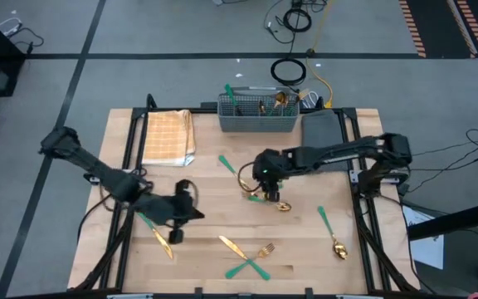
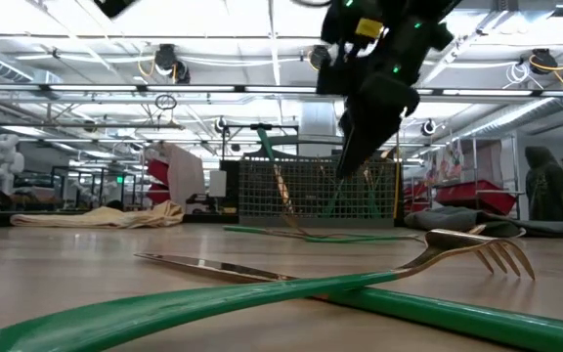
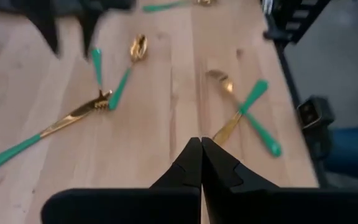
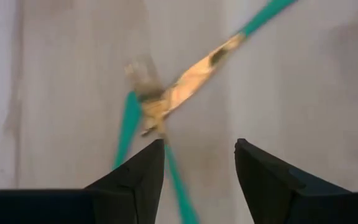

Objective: Sort silverware
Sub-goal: Put the fork into the right section of the dish rack

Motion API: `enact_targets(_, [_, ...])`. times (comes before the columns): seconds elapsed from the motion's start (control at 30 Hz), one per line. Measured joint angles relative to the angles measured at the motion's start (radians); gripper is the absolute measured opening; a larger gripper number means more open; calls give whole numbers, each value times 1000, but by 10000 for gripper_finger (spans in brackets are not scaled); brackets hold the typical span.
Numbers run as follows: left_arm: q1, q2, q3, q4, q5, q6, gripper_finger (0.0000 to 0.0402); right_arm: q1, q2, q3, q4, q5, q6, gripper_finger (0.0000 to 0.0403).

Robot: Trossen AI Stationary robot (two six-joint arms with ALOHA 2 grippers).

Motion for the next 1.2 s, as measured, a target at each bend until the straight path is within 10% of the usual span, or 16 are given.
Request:
enact_targets(0.47, [-226,-230,0,-5,-237,-38,7,1,356,254,-299,-70,-60,183])
enact_targets(0.63, [-268,-258,0,-7,-271,-30,8,2,434,298,-362,-87,-84,116])
enact_targets(0.77, [-291,-269,0,-22,-273,-28,8,3,447,303,-360,-94,-99,16])
enact_targets(1.2, [-360,-403,1,82,-312,137,8,13,259,286,-294,20,-1,1])
